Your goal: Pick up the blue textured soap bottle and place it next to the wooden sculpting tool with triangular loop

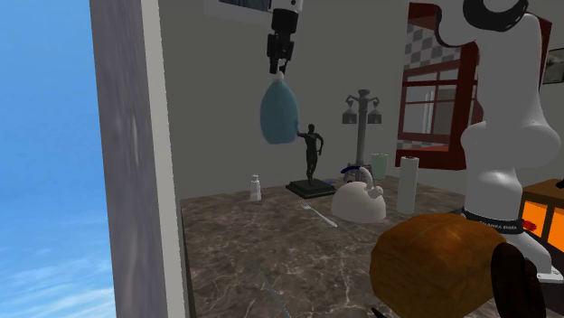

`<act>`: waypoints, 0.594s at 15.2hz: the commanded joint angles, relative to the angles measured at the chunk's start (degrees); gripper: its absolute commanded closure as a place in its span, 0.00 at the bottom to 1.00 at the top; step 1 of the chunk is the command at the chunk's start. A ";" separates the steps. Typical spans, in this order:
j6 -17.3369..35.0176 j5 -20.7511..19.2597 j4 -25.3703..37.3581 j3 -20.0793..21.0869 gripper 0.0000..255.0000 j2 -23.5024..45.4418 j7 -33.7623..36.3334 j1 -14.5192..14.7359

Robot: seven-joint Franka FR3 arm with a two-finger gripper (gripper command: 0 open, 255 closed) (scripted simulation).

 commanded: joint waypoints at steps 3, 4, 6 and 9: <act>-3.97 -0.19 5.98 0.13 1.00 2.00 -0.41 0.22; -4.99 -0.25 7.59 0.15 1.00 2.57 -0.55 0.27; -7.14 -0.38 11.03 0.19 1.00 3.85 -0.83 0.39; -10.64 -0.65 16.87 0.25 1.00 6.17 -1.31 0.62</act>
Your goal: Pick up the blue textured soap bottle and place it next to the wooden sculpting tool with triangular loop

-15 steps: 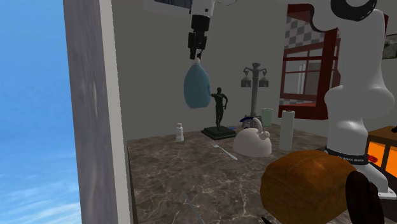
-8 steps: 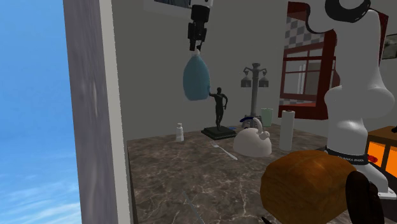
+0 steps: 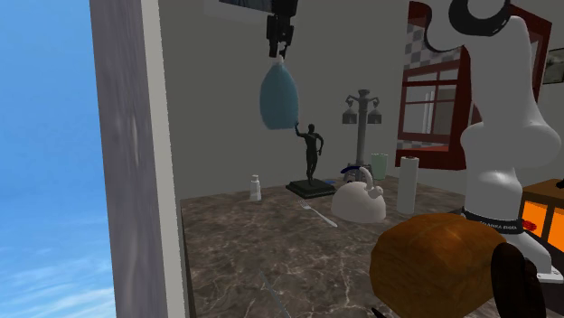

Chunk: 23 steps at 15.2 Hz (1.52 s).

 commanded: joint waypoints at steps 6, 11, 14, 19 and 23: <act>-0.63 -0.57 -3.57 1.27 1.00 -3.62 3.17 2.04; 3.00 -0.72 -16.22 3.88 1.00 -11.48 9.48 4.83; 4.39 -0.62 -21.85 5.70 1.00 -15.00 13.29 6.43; 5.97 -0.18 -29.06 9.09 1.00 -19.39 19.72 9.04; 6.80 0.35 -33.25 12.12 1.00 -21.74 24.98 11.08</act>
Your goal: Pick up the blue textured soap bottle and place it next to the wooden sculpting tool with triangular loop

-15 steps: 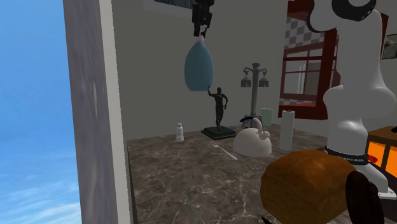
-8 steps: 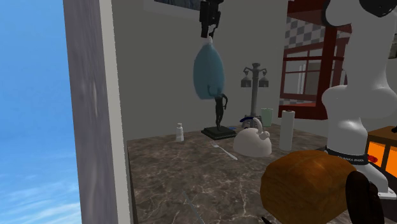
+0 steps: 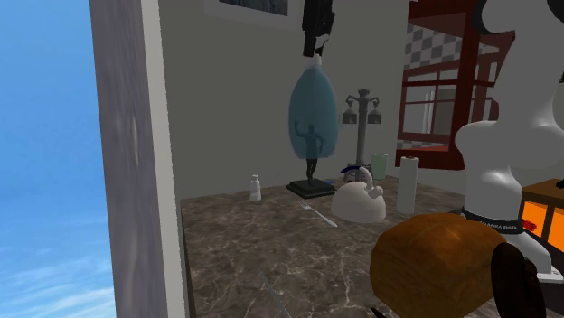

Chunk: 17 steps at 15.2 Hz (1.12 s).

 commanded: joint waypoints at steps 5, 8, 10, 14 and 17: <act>0.64 0.76 -3.86 5.08 1.00 -1.64 8.40 3.11; 0.93 1.12 -5.14 7.74 1.00 -1.78 12.62 4.61; 1.09 1.28 -5.65 9.58 1.00 -1.55 15.50 5.60; 1.30 1.30 -5.86 13.47 1.00 -0.24 21.46 7.54; 1.35 0.92 -5.31 16.50 1.00 1.52 26.16 9.02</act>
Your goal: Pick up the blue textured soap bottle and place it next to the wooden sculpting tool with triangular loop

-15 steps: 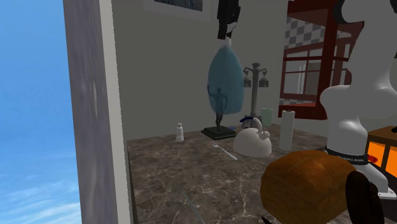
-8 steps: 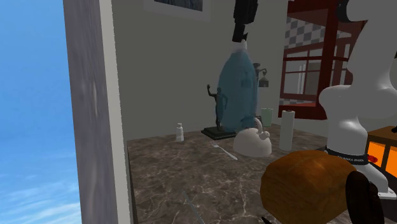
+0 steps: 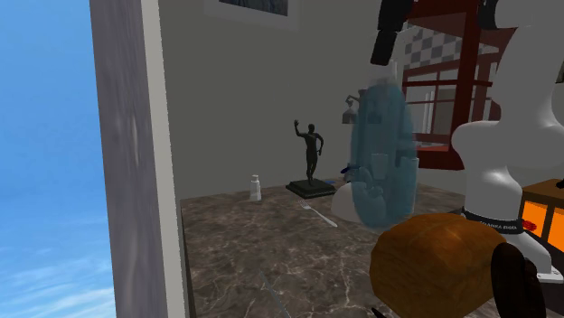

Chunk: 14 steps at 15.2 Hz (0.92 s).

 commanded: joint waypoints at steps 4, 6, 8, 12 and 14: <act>0.06 -1.31 1.51 5.23 1.00 3.88 8.42 2.67; -0.18 -2.35 2.81 7.33 1.00 6.17 11.89 3.84; -0.55 -3.73 4.41 9.40 1.00 8.85 15.47 5.17; -1.83 -7.50 8.63 12.98 1.00 15.38 22.87 8.78; -2.79 -9.83 11.28 14.32 1.00 19.15 26.54 11.21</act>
